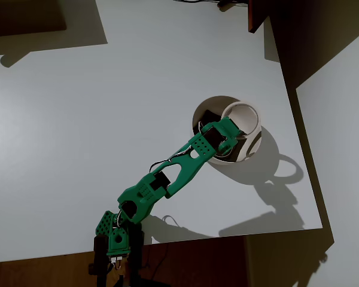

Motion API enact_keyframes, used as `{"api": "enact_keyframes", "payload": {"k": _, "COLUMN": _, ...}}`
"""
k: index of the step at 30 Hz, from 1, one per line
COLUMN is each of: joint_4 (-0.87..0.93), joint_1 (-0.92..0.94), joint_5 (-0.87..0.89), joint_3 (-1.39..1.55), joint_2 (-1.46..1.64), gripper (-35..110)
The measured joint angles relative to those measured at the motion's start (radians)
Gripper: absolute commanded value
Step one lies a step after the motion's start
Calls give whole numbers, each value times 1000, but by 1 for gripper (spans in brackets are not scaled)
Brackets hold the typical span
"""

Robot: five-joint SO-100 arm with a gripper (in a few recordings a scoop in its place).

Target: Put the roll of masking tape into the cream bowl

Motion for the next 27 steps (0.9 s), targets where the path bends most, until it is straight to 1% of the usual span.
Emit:
{"api": "enact_keyframes", "payload": {"k": 7, "joint_4": -6, "joint_1": 2, "joint_5": -31, "joint_3": -43, "joint_2": -140, "gripper": -8}}
{"api": "enact_keyframes", "payload": {"k": 13, "joint_4": -18, "joint_1": 18, "joint_5": -44, "joint_3": -44, "joint_2": -199, "gripper": -8}}
{"api": "enact_keyframes", "payload": {"k": 14, "joint_4": -18, "joint_1": 20, "joint_5": -46, "joint_3": -44, "joint_2": -207, "gripper": -2}}
{"api": "enact_keyframes", "payload": {"k": 16, "joint_4": -18, "joint_1": 18, "joint_5": -38, "joint_3": -44, "joint_2": -215, "gripper": 21}}
{"api": "enact_keyframes", "payload": {"k": 17, "joint_4": -18, "joint_1": 17, "joint_5": -34, "joint_3": -44, "joint_2": -215, "gripper": 28}}
{"api": "enact_keyframes", "payload": {"k": 18, "joint_4": -18, "joint_1": 15, "joint_5": -29, "joint_3": -44, "joint_2": -215, "gripper": 31}}
{"api": "enact_keyframes", "payload": {"k": 27, "joint_4": -43, "joint_1": 14, "joint_5": 25, "joint_3": -89, "joint_2": -215, "gripper": 19}}
